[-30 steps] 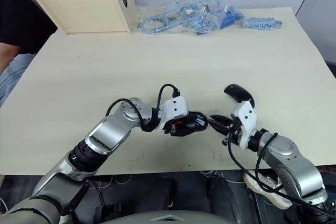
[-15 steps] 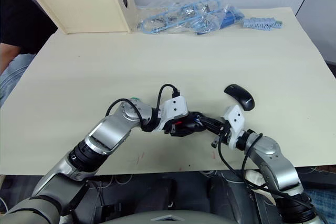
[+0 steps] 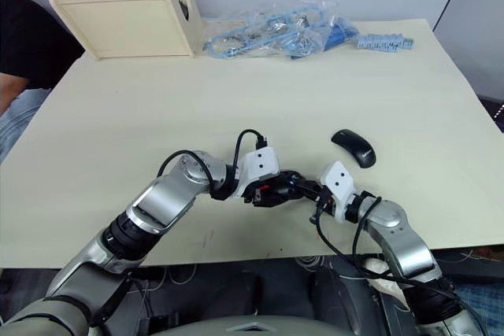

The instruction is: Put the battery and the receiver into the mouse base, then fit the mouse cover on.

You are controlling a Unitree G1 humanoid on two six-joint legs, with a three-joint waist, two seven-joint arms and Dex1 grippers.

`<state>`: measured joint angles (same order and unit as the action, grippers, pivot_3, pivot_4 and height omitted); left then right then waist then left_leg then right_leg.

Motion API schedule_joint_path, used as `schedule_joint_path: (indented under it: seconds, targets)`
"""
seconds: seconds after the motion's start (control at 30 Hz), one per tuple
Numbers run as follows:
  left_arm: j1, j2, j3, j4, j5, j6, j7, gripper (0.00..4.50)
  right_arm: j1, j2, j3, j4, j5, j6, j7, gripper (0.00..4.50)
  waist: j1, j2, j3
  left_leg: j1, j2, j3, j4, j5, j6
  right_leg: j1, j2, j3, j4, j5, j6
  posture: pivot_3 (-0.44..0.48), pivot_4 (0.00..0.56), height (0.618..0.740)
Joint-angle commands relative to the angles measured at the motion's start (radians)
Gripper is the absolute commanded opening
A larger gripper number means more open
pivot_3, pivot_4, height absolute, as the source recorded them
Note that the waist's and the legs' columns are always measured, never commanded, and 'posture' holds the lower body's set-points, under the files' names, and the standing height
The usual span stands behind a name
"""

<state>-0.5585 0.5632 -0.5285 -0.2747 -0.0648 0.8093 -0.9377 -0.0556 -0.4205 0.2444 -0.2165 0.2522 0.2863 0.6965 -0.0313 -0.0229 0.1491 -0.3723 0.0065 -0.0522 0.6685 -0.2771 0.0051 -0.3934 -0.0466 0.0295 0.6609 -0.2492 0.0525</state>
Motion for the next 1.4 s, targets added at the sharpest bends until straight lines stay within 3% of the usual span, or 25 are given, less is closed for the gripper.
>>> schedule_joint_path:
  seconds: [0.03,0.23,0.43,0.53,0.67,0.8,0.87,1.0,1.1,1.23,1.4]
  targets:
    - [0.017,0.003,-0.025,-0.004,-0.004,0.001,-0.014,2.96,0.035,-0.023,-0.043,0.013,0.036,0.067,0.013,0.04,0.000,0.001,0.000,0.001,0.000,0.000,0.000,0.000,0.000,0.001,0.000,0.000,0.000,0.000,0.000,0.000,0.150,0.740]
    - [0.031,0.000,-0.013,-0.009,-0.010,-0.005,-0.007,2.96,0.093,-0.112,-0.207,-0.198,0.162,0.045,0.070,0.04,0.007,0.003,0.002,-0.006,-0.001,-0.002,0.001,0.000,0.000,-0.004,-0.001,-0.001,-0.001,-0.001,0.001,0.000,0.150,0.740]
    - [0.040,0.012,-0.003,-0.012,-0.015,-0.012,-0.013,2.96,0.209,-0.235,-0.367,-0.242,0.290,0.031,0.231,0.04,0.011,0.005,0.003,-0.006,-0.001,-0.003,0.000,0.000,0.000,-0.003,-0.001,-0.002,-0.001,-0.001,0.001,0.000,0.150,0.740]
    - [0.043,0.016,-0.001,-0.012,-0.018,-0.016,-0.012,2.96,0.276,-0.268,-0.437,-0.244,0.315,-0.008,0.287,0.88,0.016,0.006,0.004,-0.006,-0.001,-0.003,0.000,0.000,0.000,-0.003,-0.001,-0.002,-0.001,-0.001,0.001,0.000,0.150,0.740]
    - [0.043,0.023,0.006,-0.008,-0.022,-0.022,-0.014,2.96,0.366,-0.291,-0.533,-0.250,0.340,-0.061,0.352,2.97,0.016,0.007,0.004,-0.005,-0.001,-0.002,0.000,0.000,0.000,-0.003,-0.001,-0.002,0.000,-0.001,0.001,0.000,0.150,0.740]
    - [0.045,0.028,0.014,-0.003,-0.026,-0.031,-0.016,2.96,0.415,-0.302,-0.586,-0.257,0.344,-0.086,0.377,4.35,0.014,0.007,0.004,-0.006,-0.001,-0.001,0.000,0.000,0.000,-0.003,-0.001,-0.002,0.000,-0.001,0.001,0.000,0.150,0.740]
    - [0.050,0.024,0.029,-0.003,-0.040,-0.034,-0.015,2.96,0.423,-0.301,-0.598,-0.262,0.350,-0.085,0.377,4.44,0.014,0.007,0.004,-0.005,0.000,-0.002,0.000,0.000,0.000,-0.003,-0.001,-0.002,0.000,-0.001,0.001,0.000,0.150,0.740]
    - [0.064,0.023,0.111,-0.043,-0.106,-0.027,-0.017,4.45,0.444,-0.298,-0.614,-0.266,0.354,-0.092,0.386,4.50,0.016,0.007,0.005,-0.006,0.000,-0.002,0.000,0.000,0.000,-0.003,-0.001,-0.002,0.000,-0.001,0.001,0.000,0.150,0.740]
    - [0.102,0.057,0.211,-0.096,-0.173,-0.010,-0.030,4.45,0.451,-0.294,-0.624,-0.262,0.360,-0.100,0.393,4.50,0.018,0.007,0.006,-0.007,-0.001,-0.002,0.001,0.000,0.000,-0.004,-0.001,-0.003,-0.001,-0.001,0.001,0.000,0.150,0.740]
    - [0.206,0.084,0.442,-0.200,-0.323,0.032,-0.030,4.45,0.443,-0.283,-0.640,-0.249,0.380,-0.115,0.405,4.50,0.016,0.009,0.008,-0.006,0.000,-0.005,0.001,0.000,0.000,-0.004,-0.002,-0.003,-0.001,-0.001,0.001,0.000,0.150,0.740]
    - [0.319,0.140,0.607,-0.268,-0.425,0.071,-0.017,4.45,0.431,-0.271,-0.648,-0.243,0.402,-0.127,0.413,4.50,0.020,0.010,0.010,-0.006,0.000,-0.007,0.001,0.000,0.000,-0.003,-0.002,-0.003,-0.001,-0.001,0.001,0.000,0.150,0.740]
